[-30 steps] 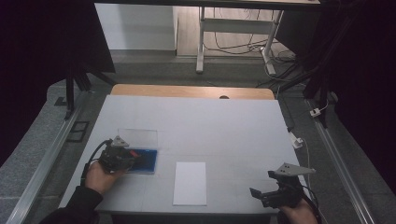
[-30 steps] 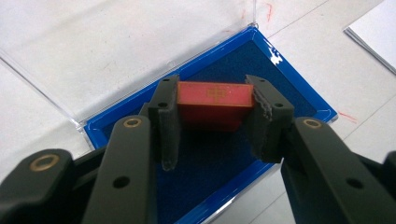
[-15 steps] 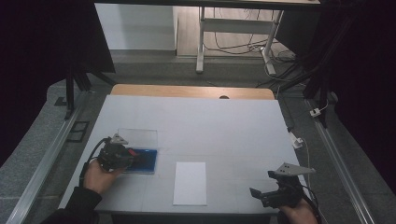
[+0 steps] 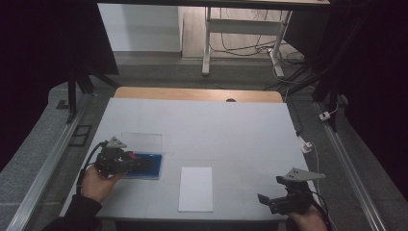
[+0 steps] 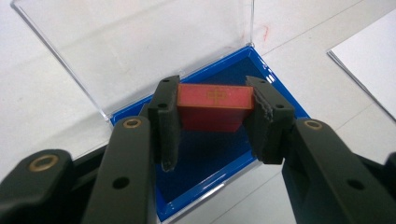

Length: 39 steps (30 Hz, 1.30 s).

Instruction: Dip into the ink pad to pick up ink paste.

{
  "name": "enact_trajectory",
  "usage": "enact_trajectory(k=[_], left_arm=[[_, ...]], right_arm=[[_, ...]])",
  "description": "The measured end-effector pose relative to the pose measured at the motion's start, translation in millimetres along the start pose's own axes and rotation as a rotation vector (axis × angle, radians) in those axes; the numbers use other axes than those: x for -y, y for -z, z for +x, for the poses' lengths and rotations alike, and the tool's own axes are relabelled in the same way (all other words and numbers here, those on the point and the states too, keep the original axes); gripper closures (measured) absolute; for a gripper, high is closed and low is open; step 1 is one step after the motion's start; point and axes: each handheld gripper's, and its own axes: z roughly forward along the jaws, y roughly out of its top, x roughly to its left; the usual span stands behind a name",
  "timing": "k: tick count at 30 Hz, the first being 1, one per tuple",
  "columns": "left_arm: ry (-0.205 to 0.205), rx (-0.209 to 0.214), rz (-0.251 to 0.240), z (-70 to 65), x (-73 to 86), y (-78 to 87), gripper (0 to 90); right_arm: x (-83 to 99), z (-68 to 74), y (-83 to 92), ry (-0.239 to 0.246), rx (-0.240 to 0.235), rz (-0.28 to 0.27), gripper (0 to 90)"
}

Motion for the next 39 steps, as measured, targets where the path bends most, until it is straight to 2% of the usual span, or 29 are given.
enact_trajectory(k=[7, 18, 28, 39], left_arm=[[-0.031, 0.003, 0.012, -0.4, 1.5, -5.1, 58.3], [-0.023, 0.013, 0.047, 4.9, 4.7, -16.3, 58.3], [-0.057, 0.000, 0.061, 3.3, 5.4, -20.5, 58.3], [-0.029, 0.035, 0.049, 8.8, 7.9, -22.0, 58.4]], right_arm=[[0.0, 0.0, 0.0, -0.002, 0.000, 0.000, 1.2], [0.1, 0.0, 0.1, -0.002, 0.000, 0.001, 1.2], [0.4, 0.1, 0.4, -0.003, 0.000, 0.001, 1.2], [0.5, 0.3, 0.5, -0.002, 0.000, 0.001, 1.3]])
